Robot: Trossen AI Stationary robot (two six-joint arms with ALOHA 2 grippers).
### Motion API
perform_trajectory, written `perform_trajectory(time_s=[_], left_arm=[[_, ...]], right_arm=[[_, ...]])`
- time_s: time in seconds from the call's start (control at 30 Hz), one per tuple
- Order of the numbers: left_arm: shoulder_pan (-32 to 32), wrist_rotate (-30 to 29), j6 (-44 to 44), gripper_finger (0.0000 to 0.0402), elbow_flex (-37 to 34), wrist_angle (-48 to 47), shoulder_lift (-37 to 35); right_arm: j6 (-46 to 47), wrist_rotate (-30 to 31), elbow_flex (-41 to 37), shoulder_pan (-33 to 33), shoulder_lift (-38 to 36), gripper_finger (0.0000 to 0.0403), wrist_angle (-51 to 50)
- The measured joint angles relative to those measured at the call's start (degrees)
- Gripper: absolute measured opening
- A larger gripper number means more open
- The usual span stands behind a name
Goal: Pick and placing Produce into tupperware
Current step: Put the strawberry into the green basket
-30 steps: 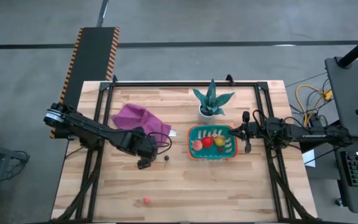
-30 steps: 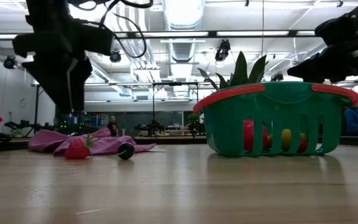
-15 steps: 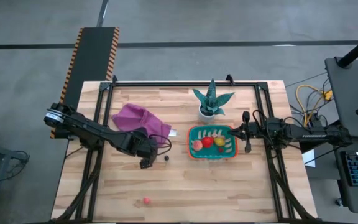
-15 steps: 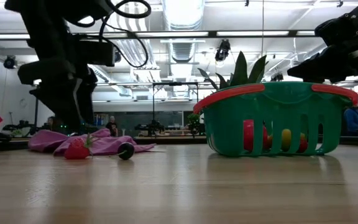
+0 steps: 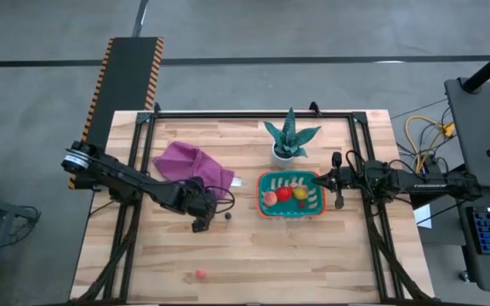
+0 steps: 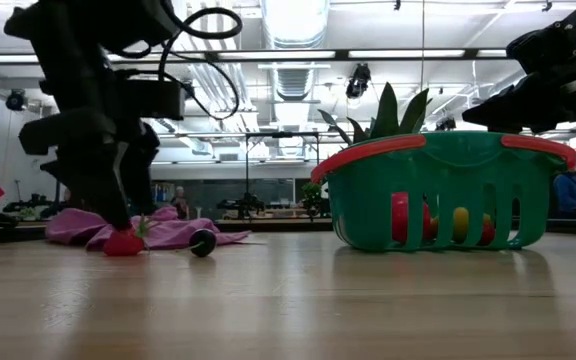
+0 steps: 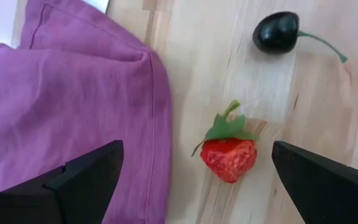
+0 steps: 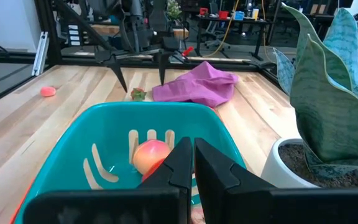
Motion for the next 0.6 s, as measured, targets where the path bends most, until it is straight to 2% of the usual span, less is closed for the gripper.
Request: perform_trajectory(time_s=[0.4,0.6], left_arm=[[0.0,1.7,0.0,0.0395,0.3,1.5,6.9],[0.0,2.3,-0.1,0.0374,0.3,1.7,6.3]], right_arm=[[-0.1,0.0,0.0,0.0,0.0,0.0009,0.0],[-0.1,0.0,0.0,0.0,0.1,0.0009,-0.1]])
